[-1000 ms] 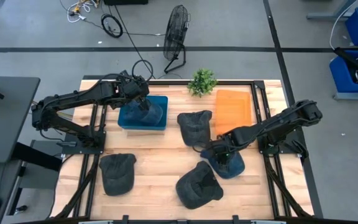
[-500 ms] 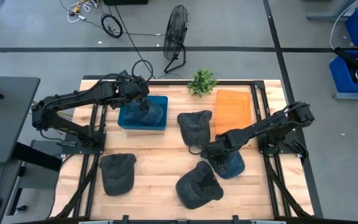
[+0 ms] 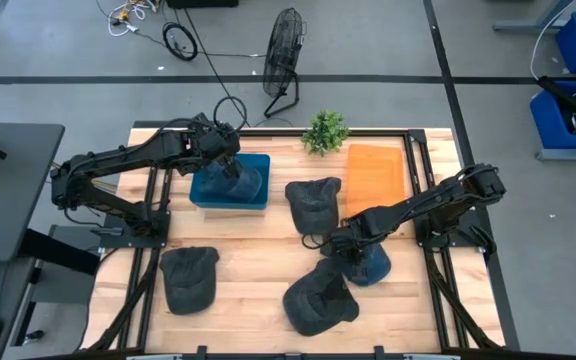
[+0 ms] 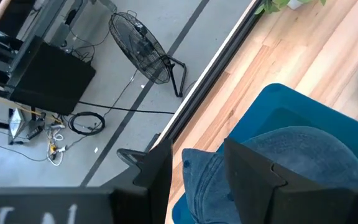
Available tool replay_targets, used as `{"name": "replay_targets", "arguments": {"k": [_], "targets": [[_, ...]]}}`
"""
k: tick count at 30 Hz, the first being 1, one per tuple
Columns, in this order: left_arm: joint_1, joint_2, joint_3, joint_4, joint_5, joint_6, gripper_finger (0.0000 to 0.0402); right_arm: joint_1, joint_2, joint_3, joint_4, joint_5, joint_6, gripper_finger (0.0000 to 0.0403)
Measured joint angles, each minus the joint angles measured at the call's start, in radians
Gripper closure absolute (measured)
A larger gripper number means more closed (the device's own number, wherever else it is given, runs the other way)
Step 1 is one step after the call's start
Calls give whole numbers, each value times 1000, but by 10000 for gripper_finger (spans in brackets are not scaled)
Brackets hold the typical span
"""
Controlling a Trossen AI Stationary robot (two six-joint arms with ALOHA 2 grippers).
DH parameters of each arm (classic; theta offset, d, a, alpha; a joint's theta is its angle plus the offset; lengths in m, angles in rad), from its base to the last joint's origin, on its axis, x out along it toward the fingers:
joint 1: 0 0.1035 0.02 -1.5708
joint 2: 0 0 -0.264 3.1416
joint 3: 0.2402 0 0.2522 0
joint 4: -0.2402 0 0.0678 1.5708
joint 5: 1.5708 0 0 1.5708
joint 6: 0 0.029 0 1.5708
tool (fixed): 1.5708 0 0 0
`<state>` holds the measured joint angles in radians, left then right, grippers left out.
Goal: Pick & Place hat
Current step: Put the blue cap into the blue bin
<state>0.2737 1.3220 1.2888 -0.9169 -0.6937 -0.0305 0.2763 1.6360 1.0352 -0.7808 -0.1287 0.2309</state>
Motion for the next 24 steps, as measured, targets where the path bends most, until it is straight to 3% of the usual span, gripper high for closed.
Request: {"name": "replay_targets", "arguments": {"k": [7, 13, 19, 24], "targets": [[0, 0, 0, 0, 38, 67, 257, 27, -2, 182, -89, 136, -331, 396], [-4, 0, 0, 17, 302, 116, 257, -5, -3, 312, -126, 342, -635, 397], [-10, 0, 0, 64, 607, 215, 258, -67, -3, 297, 126, 326, -1014, 400], [-15, 1, -34, 163, 653, 427, 258, -120, -3, 273, 202, 311, -1210, 400]]}}
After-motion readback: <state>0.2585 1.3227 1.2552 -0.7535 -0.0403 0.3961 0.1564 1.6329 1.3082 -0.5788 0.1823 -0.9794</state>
